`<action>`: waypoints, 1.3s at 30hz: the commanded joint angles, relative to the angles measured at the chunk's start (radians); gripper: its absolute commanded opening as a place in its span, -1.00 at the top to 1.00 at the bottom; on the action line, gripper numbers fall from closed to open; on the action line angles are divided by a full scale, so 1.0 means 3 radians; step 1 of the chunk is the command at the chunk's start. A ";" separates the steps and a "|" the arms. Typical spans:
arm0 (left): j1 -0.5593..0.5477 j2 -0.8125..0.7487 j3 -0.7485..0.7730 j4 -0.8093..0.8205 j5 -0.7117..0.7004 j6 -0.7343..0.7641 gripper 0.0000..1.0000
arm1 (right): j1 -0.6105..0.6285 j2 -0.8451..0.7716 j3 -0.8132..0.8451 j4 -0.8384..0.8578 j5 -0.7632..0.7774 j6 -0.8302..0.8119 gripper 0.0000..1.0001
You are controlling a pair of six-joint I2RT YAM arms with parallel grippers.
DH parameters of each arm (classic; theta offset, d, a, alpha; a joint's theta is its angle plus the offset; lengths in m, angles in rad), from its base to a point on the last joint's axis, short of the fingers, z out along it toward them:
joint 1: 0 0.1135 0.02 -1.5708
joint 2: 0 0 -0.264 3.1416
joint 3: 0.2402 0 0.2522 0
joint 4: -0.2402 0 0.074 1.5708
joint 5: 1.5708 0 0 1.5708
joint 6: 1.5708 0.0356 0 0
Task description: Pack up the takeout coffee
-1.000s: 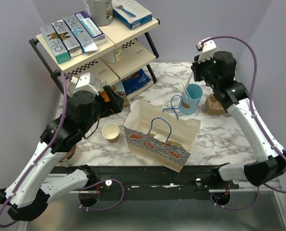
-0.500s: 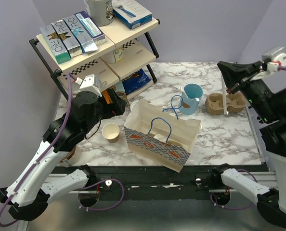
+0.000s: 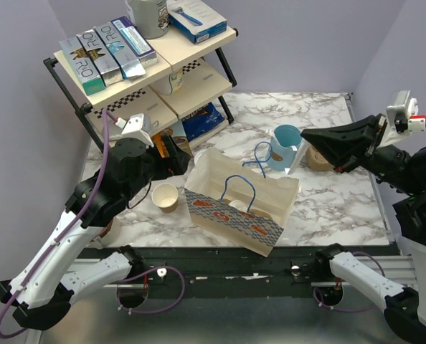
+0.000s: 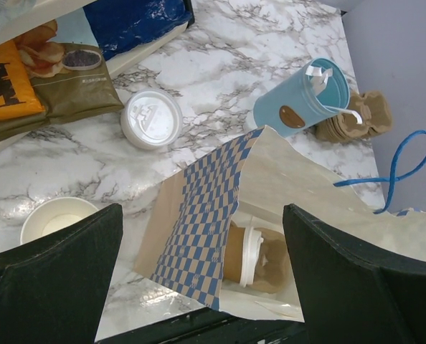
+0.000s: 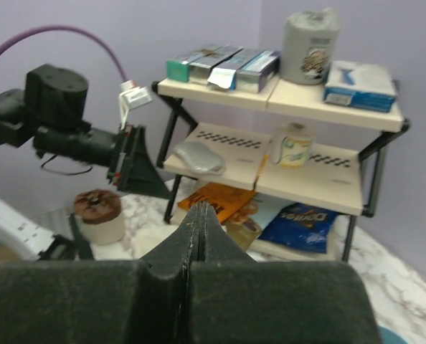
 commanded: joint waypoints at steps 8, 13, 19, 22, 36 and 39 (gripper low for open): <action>-0.0008 -0.0095 -0.0105 0.0069 0.0110 0.0016 -0.98 | 0.0030 -0.0210 -0.0735 0.0145 -0.0489 0.0491 0.99; -0.0008 -0.0105 -0.0151 0.0079 0.0161 -0.0019 -0.98 | 0.0025 -0.0363 -0.0965 0.0175 -0.0407 0.0486 0.92; -0.0008 -0.0121 -0.0192 0.0064 0.0151 -0.0075 -0.98 | 0.0030 -0.0471 -0.1017 -0.0013 0.0501 0.0558 -0.65; -0.0008 -0.0105 -0.0187 0.0018 0.0110 -0.0106 -0.98 | 0.0030 -0.0446 -0.0971 -0.0268 0.1656 0.0644 -1.00; -0.0003 0.0043 0.0007 -0.0478 -0.0498 -0.0372 -0.98 | -0.0261 -0.0174 -0.1394 -0.0740 0.3858 0.0982 -1.00; -0.0003 0.0079 0.0058 -0.0514 -0.0555 -0.0388 -0.98 | -0.0261 -0.0307 -0.1578 -0.0617 0.4011 0.0952 -1.00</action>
